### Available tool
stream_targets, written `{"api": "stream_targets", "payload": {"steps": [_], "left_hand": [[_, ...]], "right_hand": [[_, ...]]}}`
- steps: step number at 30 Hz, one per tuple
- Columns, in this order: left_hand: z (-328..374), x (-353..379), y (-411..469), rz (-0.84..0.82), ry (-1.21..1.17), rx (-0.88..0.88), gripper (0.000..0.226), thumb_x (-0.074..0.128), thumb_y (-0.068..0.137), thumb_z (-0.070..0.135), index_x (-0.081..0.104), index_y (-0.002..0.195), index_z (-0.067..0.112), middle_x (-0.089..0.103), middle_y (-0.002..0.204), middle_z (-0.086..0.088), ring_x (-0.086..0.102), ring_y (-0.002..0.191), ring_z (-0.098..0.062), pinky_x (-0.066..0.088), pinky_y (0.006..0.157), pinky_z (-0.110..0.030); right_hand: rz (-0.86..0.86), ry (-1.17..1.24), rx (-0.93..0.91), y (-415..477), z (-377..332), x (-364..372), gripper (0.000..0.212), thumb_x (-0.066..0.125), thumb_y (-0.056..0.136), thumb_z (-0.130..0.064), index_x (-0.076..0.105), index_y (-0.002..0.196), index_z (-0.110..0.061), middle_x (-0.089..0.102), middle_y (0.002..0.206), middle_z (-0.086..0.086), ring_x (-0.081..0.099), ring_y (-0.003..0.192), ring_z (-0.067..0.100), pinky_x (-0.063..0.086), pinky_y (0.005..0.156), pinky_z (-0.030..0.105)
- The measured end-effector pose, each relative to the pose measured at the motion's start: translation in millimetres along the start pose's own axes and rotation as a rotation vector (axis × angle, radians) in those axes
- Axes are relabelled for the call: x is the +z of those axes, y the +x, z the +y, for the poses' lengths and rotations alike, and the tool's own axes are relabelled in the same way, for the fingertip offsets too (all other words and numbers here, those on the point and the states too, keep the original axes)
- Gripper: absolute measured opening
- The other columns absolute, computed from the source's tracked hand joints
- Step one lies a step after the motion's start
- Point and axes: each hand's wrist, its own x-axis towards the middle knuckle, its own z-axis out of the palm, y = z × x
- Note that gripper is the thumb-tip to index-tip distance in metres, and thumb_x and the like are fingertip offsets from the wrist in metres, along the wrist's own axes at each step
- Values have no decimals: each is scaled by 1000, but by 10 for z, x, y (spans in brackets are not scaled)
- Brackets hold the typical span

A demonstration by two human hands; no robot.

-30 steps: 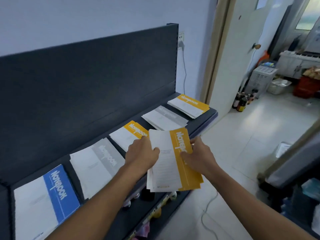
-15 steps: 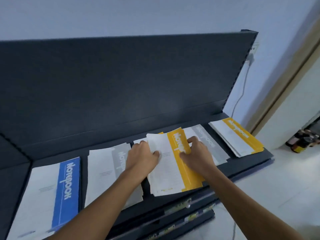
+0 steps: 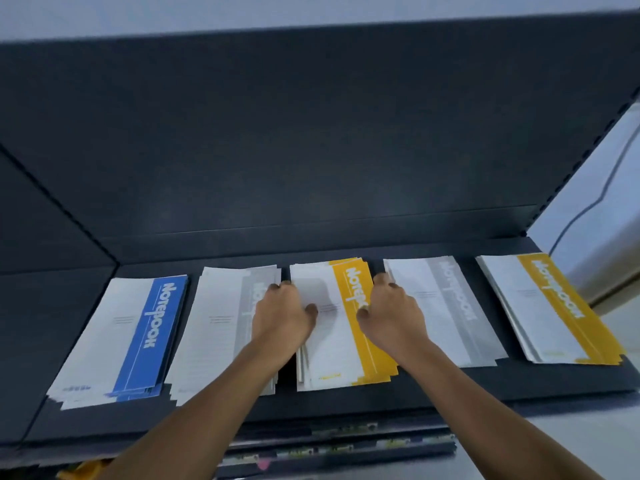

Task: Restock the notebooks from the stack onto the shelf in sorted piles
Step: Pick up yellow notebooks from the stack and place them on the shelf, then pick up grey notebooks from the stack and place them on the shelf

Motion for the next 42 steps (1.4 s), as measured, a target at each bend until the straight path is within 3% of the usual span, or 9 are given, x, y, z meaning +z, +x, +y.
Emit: {"api": "stream_targets", "payload": {"steps": [7, 17, 21, 24, 26, 28, 35, 38, 42], "left_hand": [[-21, -24, -108, 88, 5, -9, 31, 63, 94, 36, 58, 110, 10, 59, 104, -4, 62, 91, -26, 47, 69, -34], [-467, -265, -263, 149, -168, 12, 18, 62, 95, 29, 63, 111, 22, 67, 103, 7, 65, 87, -12, 58, 80, -34], [-870, -493, -391, 145, -235, -18, 18, 61, 95, 32, 65, 111, 24, 68, 100, 12, 64, 84, -5, 58, 75, -26], [-1270, -721, -545, 199, -243, -101, 17, 60, 95, 31, 66, 109, 26, 67, 95, 16, 62, 81, -3, 47, 65, -14], [-1566, -913, -669, 241, -249, -173, 18, 58, 94, 29, 66, 109, 26, 68, 97, 14, 63, 80, -4, 49, 67, -19], [-1872, -1113, -822, 274, -249, -251, 20, 56, 95, 29, 66, 112, 25, 69, 101, 12, 65, 81, -7, 52, 71, -24], [-2992, -1682, -1335, 421, -211, -383, 18, 56, 96, 32, 65, 111, 25, 68, 97, 12, 63, 82, -1, 48, 69, -15], [-3510, -1871, -1490, 482, -178, -411, 18, 56, 96, 32, 65, 109, 24, 68, 95, 12, 63, 83, -5, 51, 72, -21], [-4322, -2148, -1658, 522, -117, -432, 18, 54, 94, 33, 65, 107, 26, 65, 92, 14, 61, 81, -3, 45, 64, -16]], "right_hand": [[81, -69, -77, -17, 70, -49, 23, 62, 93, -20, 41, 102, -15, 60, 98, 4, 51, 73, 21, 40, 60, 31], [90, -26, -360, 10, -358, 43, 40, 56, 97, -31, 45, 133, -17, 64, 117, 1, 65, 98, 25, 38, 65, 29], [-4, 59, -511, -42, -886, 248, 37, 55, 97, -28, 45, 132, -19, 63, 120, 2, 64, 103, 27, 46, 74, 33], [-105, 75, -610, -152, -1360, 421, 38, 53, 98, -30, 45, 134, -22, 62, 123, 1, 63, 106, 27, 51, 85, 37], [-150, 79, -684, -242, -1689, 530, 34, 52, 98, -31, 47, 131, -23, 61, 121, -1, 62, 106, 26, 51, 87, 38], [-183, 67, -763, -331, -2023, 645, 29, 52, 98, -30, 49, 126, -22, 62, 118, -2, 61, 105, 27, 50, 86, 39], [-282, 43, -995, -816, -3209, 1063, 29, 52, 98, -32, 51, 125, -23, 62, 116, -4, 61, 102, 24, 50, 79, 37], [-309, 19, -1090, -1070, -3750, 1304, 28, 54, 97, -33, 51, 124, -25, 62, 113, -6, 61, 99, 23, 49, 77, 36], [-316, 8, -1138, -1416, -4519, 1671, 29, 54, 97, -35, 51, 125, -27, 62, 112, -8, 58, 90, 19, 44, 73, 34]]}}
